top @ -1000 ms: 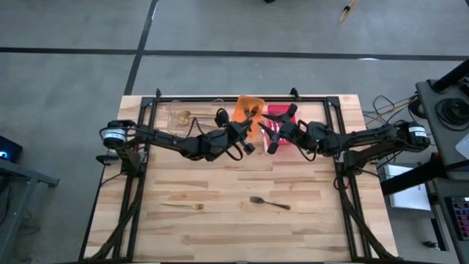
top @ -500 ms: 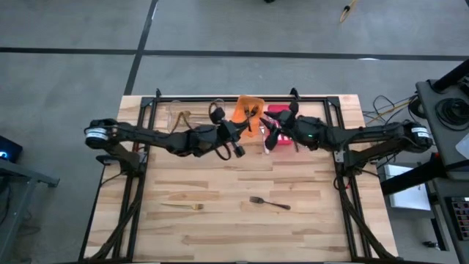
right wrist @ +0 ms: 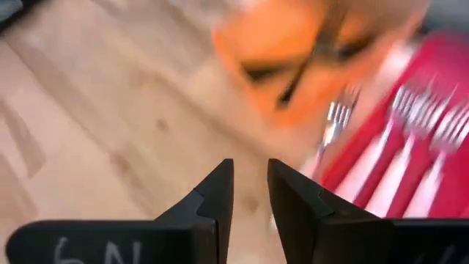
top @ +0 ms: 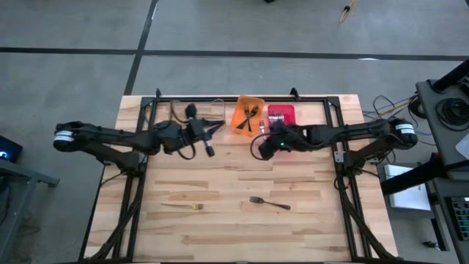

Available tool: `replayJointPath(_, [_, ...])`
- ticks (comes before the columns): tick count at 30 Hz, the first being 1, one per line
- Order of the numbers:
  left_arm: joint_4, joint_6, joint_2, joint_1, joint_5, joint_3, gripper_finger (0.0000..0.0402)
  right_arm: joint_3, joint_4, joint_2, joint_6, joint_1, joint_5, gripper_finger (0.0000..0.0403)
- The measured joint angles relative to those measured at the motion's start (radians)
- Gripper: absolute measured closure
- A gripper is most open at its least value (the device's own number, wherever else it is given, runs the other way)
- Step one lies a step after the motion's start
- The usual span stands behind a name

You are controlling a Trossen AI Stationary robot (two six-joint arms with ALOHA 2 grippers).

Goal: Sort silverware by color (type)
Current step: Put the white fork into the red bin

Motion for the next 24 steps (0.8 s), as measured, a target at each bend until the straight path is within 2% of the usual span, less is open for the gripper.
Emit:
replayJointPath(4, [0.000,0.069,-0.081,0.000,0.000,-0.026,0.0401,0.000,-0.025,0.059,0.121,0.000,-0.083,0.0323])
replayJointPath(9, [-0.006,0.133,-0.146,0.000,-0.001,-0.039,0.0401,0.000,-0.028,0.128,0.216,0.000,-0.165,0.0292])
replayJointPath(17, [-0.015,0.189,-0.184,0.000,-0.003,-0.073,0.0401,0.000,-0.068,0.217,0.365,-0.001,-0.172,0.0221])
replayJointPath(24, [-0.021,0.224,-0.179,0.000,-0.003,-0.076,0.0401,0.000,-0.074,0.304,0.419,-0.009,-0.161,0.0203])
